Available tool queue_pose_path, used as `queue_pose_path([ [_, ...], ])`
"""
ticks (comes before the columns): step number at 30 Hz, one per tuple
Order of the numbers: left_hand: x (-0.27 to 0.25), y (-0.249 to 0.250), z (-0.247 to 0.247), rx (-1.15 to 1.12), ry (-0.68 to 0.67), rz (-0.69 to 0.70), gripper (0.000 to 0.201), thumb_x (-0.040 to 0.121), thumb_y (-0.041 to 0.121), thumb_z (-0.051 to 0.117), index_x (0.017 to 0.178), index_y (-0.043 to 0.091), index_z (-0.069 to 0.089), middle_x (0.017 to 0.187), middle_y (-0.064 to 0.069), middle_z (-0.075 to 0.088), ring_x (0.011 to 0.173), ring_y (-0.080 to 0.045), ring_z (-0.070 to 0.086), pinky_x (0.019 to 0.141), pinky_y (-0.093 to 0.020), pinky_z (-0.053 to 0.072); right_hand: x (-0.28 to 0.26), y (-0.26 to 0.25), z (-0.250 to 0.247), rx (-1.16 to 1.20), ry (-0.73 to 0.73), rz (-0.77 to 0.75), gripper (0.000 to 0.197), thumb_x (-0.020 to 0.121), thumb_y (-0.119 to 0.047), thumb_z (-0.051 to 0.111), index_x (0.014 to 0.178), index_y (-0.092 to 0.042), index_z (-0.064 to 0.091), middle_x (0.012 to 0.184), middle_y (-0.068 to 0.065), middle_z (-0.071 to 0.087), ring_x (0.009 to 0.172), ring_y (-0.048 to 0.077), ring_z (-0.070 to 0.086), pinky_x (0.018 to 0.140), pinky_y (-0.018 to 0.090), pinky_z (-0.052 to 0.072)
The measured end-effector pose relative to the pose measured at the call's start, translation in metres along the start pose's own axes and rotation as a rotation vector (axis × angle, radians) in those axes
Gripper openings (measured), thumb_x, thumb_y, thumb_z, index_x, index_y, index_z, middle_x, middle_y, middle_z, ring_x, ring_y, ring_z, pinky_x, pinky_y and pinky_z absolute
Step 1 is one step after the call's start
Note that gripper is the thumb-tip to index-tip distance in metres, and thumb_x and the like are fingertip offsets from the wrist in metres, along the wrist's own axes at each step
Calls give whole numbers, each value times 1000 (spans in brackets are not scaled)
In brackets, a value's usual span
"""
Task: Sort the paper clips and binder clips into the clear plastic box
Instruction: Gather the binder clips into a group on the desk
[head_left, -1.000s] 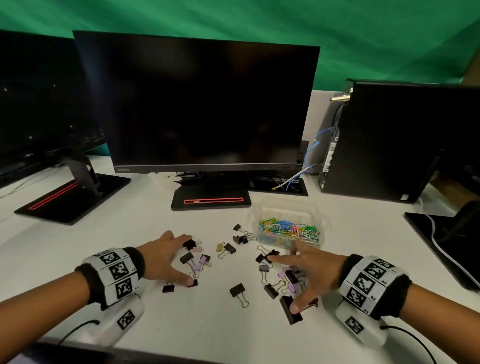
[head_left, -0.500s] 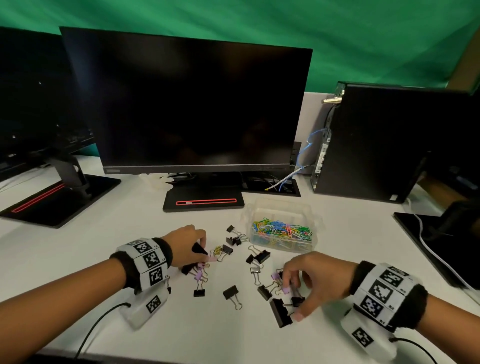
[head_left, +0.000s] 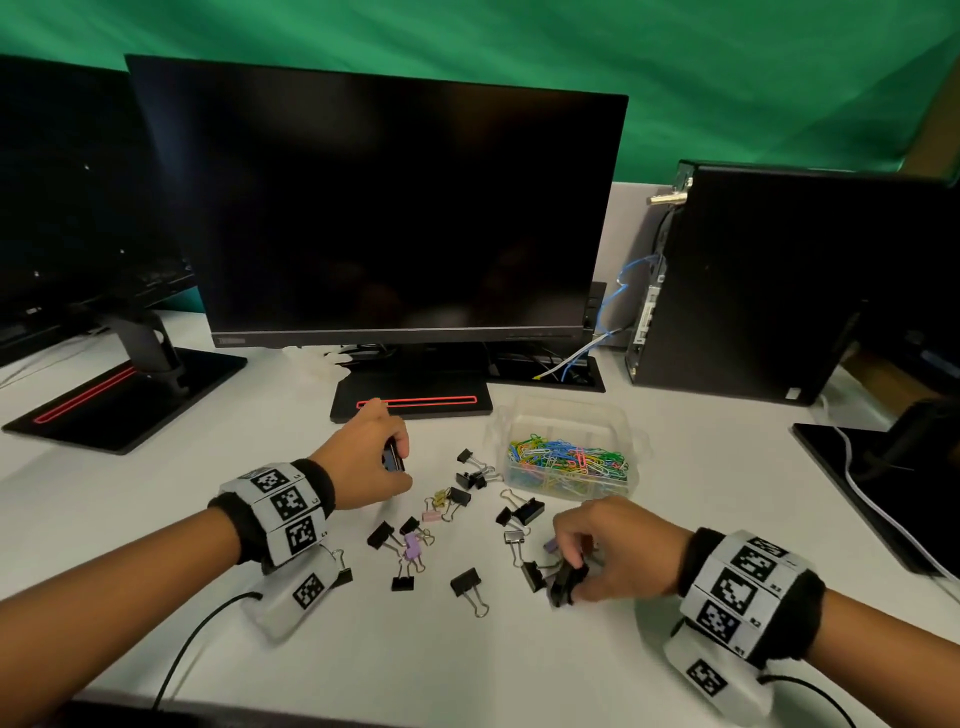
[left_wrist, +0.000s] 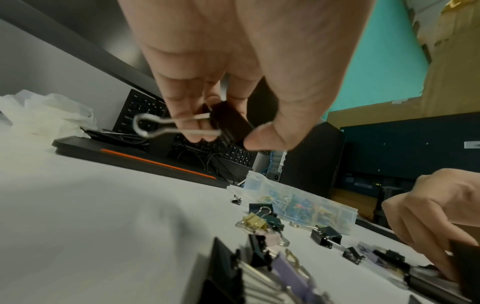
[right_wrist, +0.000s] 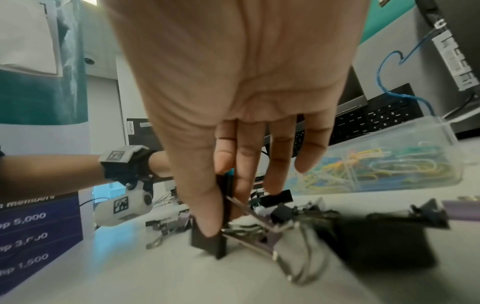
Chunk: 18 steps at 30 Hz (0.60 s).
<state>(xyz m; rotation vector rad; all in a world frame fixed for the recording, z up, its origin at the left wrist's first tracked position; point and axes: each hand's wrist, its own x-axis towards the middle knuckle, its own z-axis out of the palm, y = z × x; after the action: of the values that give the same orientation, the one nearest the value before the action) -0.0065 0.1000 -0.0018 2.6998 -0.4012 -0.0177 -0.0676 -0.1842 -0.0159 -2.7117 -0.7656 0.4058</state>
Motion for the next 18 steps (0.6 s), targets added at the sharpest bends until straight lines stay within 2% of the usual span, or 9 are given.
queue_pose_path([
  [1, -3, -1, -1, -27, 10, 5, 19, 76, 17, 69, 84, 21, 52, 101, 1, 38, 84, -15, 49, 69, -16, 41, 0, 1, -3, 19, 18, 7, 36, 69, -21, 75, 63, -33, 42, 77, -13, 62, 73, 0, 57, 69, 25, 47],
  [3, -7, -1, -2, -58, 19, 23, 13, 79, 13, 65, 84, 20, 55, 102, 0, 38, 83, -14, 48, 71, -14, 40, 1, 4, -11, 82, 63, 23, 38, 70, -16, 76, 67, -33, 42, 69, -15, 55, 62, 0, 50, 65, 24, 46],
  [5, -11, -3, -4, -59, -8, 49, 8, 83, 10, 58, 84, 19, 59, 101, 3, 38, 80, -9, 47, 68, -8, 35, 2, 8, -19, 142, 119, 32, 37, 74, -10, 73, 75, -34, 44, 74, -12, 55, 62, 1, 49, 64, 24, 47],
  [7, -16, -7, -5, -32, -81, 72, 18, 86, 9, 51, 78, 23, 59, 97, 7, 41, 78, -5, 46, 67, -8, 33, 6, 16, -25, 184, 188, 52, 37, 78, -1, 65, 84, -34, 50, 84, -7, 57, 66, 5, 54, 61, 15, 45],
  [10, -24, -13, -8, 4, -213, 73, 21, 86, 13, 49, 71, 25, 56, 84, 7, 54, 71, -6, 47, 64, -14, 37, 14, 24, -29, 245, 273, 98, 38, 80, 6, 56, 76, -31, 56, 90, -3, 52, 69, 9, 56, 64, 11, 43],
  [12, -31, -18, -10, 33, -285, 56, 15, 81, 21, 53, 68, 27, 55, 78, 4, 57, 66, -9, 48, 64, -19, 40, 19, 25, -29, 192, 285, 123, 36, 81, 1, 56, 67, -32, 52, 84, -6, 49, 76, 12, 52, 66, 9, 38],
  [14, -38, -23, -14, 82, -383, 18, 8, 72, 35, 59, 73, 27, 57, 75, 4, 56, 64, -10, 47, 62, -22, 40, 24, 22, -25, 173, 273, 142, 27, 80, -7, 61, 64, -26, 50, 79, -4, 51, 77, 14, 50, 65, 12, 39],
  [16, -42, -30, -16, 131, -475, -22, 28, 68, 47, 68, 83, 26, 60, 76, 5, 54, 66, -10, 48, 63, -23, 41, 29, 15, -22, 148, 242, 184, 17, 76, -19, 67, 68, -19, 52, 73, -4, 54, 67, 13, 50, 64, 23, 43],
  [18, -46, -36, -16, 155, -524, -53, 43, 62, 56, 74, 90, 26, 59, 76, 7, 54, 65, -9, 49, 63, -23, 42, 34, 10, -17, 35, 194, 217, 21, 73, -35, 68, 79, -19, 56, 75, -6, 55, 69, 12, 51, 67, 28, 44],
])
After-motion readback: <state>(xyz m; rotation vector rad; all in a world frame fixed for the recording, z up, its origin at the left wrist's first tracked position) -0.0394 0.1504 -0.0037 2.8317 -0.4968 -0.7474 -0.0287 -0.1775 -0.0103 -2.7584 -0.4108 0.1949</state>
